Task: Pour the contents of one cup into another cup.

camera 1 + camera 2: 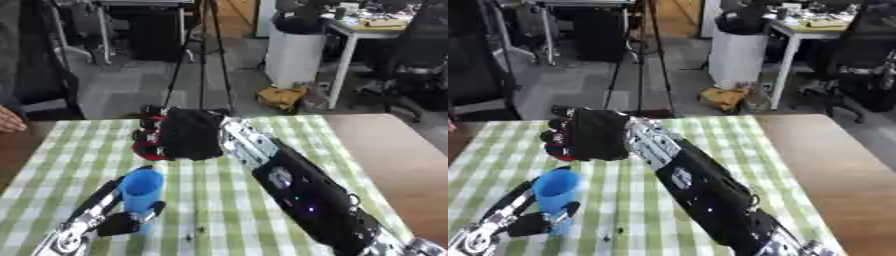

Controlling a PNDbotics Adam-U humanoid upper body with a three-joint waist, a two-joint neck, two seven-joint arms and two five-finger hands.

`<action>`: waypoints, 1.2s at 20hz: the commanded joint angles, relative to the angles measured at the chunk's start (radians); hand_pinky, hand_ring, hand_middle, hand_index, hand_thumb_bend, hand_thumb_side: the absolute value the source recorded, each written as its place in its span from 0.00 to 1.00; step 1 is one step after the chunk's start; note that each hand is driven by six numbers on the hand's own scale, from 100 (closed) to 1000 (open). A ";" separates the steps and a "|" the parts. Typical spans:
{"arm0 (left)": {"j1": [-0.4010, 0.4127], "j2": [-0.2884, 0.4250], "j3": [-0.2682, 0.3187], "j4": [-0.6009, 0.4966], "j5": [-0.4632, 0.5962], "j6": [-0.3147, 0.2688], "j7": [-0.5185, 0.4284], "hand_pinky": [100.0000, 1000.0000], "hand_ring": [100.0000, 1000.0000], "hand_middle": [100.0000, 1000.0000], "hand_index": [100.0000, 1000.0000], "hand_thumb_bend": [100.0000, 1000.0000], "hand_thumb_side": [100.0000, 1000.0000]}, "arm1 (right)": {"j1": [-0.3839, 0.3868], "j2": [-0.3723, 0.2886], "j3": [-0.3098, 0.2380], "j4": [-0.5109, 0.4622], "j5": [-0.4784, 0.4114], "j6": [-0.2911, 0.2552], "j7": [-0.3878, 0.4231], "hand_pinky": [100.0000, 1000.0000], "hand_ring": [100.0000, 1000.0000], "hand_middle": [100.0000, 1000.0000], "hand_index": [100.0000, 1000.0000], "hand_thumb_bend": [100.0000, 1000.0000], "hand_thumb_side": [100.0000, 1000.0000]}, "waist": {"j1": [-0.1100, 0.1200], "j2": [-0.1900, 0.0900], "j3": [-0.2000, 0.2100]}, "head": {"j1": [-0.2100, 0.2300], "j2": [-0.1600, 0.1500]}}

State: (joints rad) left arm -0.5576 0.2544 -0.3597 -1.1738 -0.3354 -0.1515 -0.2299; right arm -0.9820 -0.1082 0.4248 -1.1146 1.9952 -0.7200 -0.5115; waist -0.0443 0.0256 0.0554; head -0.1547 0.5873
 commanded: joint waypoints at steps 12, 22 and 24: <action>-0.013 0.010 0.016 -0.022 0.006 0.001 0.007 0.40 0.48 0.57 0.71 0.12 0.48 | -0.015 -0.008 -0.046 -0.010 -0.062 -0.041 -0.049 0.71 0.57 0.61 0.73 0.19 0.08 | 0.008 -0.012 -0.006 | 0.004 -0.006; -0.006 0.017 0.027 -0.035 0.018 0.010 0.017 0.40 0.48 0.57 0.71 0.12 0.48 | 0.021 -0.014 -0.119 -0.034 -0.212 -0.004 0.026 0.71 0.58 0.60 0.73 0.18 0.08 | 0.011 -0.012 -0.016 | 0.005 -0.012; -0.004 0.019 0.029 -0.037 0.020 0.012 0.019 0.40 0.48 0.57 0.71 0.12 0.48 | 0.034 -0.016 -0.146 -0.039 -0.267 0.009 0.057 0.71 0.58 0.59 0.74 0.18 0.08 | 0.012 -0.012 -0.019 | 0.006 -0.014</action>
State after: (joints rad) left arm -0.5487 0.2558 -0.3417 -1.1870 -0.3219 -0.1398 -0.2168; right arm -0.9318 -0.1091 0.3037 -1.1288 1.7640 -0.7076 -0.4605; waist -0.0379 0.0256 0.0373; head -0.1503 0.5854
